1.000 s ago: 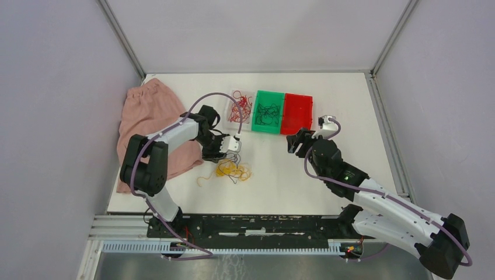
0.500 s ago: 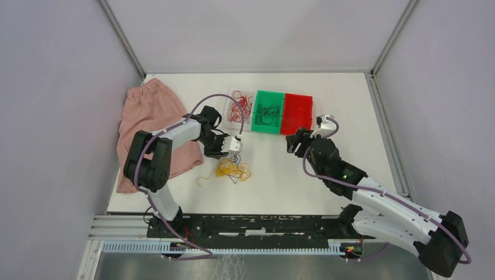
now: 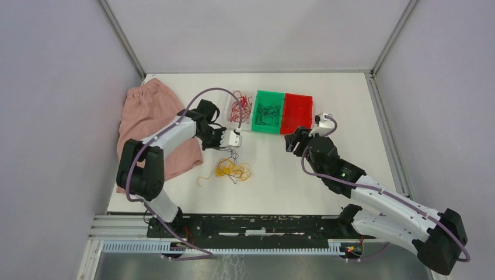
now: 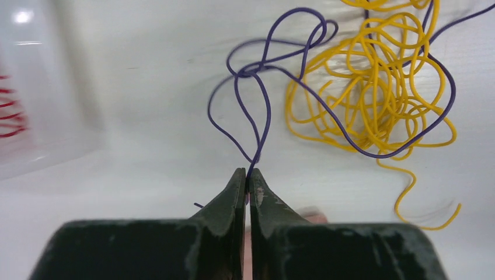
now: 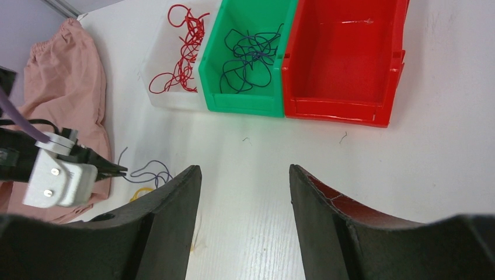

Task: Untangle the cables
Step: Untie the cable.

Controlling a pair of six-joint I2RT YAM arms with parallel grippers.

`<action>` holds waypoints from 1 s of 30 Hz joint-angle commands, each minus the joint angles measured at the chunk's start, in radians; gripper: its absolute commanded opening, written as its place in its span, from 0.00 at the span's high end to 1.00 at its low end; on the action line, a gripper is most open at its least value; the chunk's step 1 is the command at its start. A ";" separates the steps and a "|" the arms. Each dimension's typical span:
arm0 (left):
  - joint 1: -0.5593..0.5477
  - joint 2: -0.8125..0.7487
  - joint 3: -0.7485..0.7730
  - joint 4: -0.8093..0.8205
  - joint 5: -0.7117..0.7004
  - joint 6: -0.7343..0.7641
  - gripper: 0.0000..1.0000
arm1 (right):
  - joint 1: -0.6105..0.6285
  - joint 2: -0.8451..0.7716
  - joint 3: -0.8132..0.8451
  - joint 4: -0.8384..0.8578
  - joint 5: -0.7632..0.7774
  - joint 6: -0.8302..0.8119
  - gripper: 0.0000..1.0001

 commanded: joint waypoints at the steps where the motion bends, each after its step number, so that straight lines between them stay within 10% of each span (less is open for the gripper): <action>1: -0.002 -0.119 0.160 -0.073 0.031 -0.123 0.93 | 0.000 0.005 0.048 0.050 -0.021 0.010 0.37; 15: -0.044 -0.209 0.611 -0.307 0.346 -0.431 0.96 | 0.016 0.055 0.030 0.384 -0.320 -0.096 0.23; 30: -0.082 -0.260 0.879 0.022 0.447 -1.000 0.97 | 0.167 0.154 0.091 0.507 -0.349 -0.236 0.20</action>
